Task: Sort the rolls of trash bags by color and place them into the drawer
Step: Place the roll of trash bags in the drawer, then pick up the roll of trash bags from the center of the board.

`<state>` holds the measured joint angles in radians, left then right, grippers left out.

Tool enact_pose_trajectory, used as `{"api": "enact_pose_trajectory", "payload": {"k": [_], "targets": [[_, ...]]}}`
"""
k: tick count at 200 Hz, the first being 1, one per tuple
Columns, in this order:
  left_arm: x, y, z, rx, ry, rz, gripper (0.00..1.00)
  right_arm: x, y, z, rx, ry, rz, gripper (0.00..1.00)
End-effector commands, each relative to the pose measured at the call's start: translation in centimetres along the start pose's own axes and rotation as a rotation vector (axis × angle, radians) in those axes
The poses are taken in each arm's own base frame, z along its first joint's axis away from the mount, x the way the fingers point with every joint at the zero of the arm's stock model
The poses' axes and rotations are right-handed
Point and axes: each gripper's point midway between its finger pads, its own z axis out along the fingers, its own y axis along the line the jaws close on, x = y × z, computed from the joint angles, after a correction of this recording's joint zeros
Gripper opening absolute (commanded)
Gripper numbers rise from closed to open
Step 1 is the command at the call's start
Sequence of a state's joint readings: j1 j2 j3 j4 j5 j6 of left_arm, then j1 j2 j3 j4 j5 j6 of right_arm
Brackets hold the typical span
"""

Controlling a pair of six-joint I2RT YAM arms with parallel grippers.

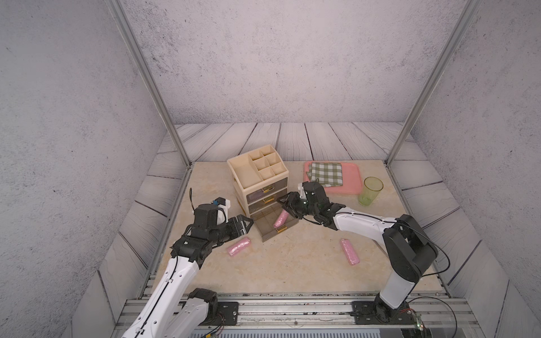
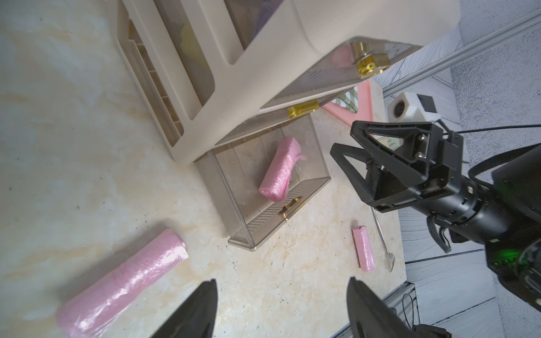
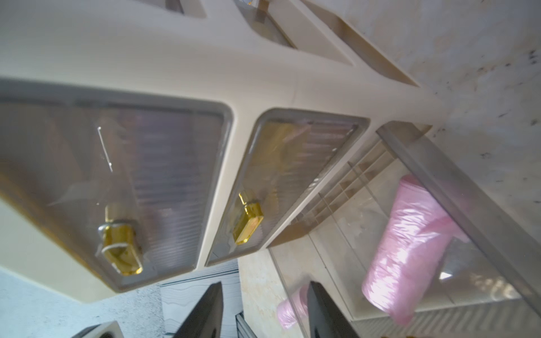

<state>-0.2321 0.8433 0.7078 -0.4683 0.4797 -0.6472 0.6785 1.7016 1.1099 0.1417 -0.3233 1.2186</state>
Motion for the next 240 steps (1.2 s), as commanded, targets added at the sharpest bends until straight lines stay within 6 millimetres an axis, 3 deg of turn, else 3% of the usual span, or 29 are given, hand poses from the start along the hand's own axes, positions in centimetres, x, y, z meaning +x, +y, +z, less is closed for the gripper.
{"api": "enact_pose_trajectory", "payload": {"k": [1,30,48,63,81,128,153,178,240], "targets": [[-0.4,-0.6,-0.4,0.005,-0.009,0.026,0.75,-0.4,0.1,-5.2,0.153,0.000,-0.267,0.51],[-0.1,-0.3,-0.4,0.005,-0.008,0.026,0.75,-0.9,-6.7,-12.0,0.568,0.020,-0.507,0.57],[-0.1,-0.2,-0.1,0.009,-0.009,0.018,0.75,-1.0,-11.2,-16.8,0.834,0.041,-0.563,0.63],[-0.1,-0.2,0.3,0.018,-0.009,0.011,0.75,-0.3,-13.9,-19.2,0.932,0.058,-0.533,0.66],[-0.3,-0.3,0.7,0.026,-0.008,0.008,0.75,0.8,-16.3,-20.6,0.945,0.056,-0.459,0.67],[-0.1,-0.5,0.6,0.037,0.006,0.019,0.75,2.5,-22.0,-22.5,1.042,0.034,-0.347,0.75],[0.1,-0.4,0.7,0.041,0.010,0.015,0.75,3.3,-24.4,-21.5,1.030,0.085,-0.286,0.75],[0.2,-0.4,0.6,0.045,0.008,0.015,0.75,3.9,-25.4,-20.0,0.993,0.128,-0.266,0.72],[0.6,-0.3,0.3,0.037,0.013,0.015,0.75,3.5,-26.9,-18.8,0.971,0.164,-0.231,0.63]]}}
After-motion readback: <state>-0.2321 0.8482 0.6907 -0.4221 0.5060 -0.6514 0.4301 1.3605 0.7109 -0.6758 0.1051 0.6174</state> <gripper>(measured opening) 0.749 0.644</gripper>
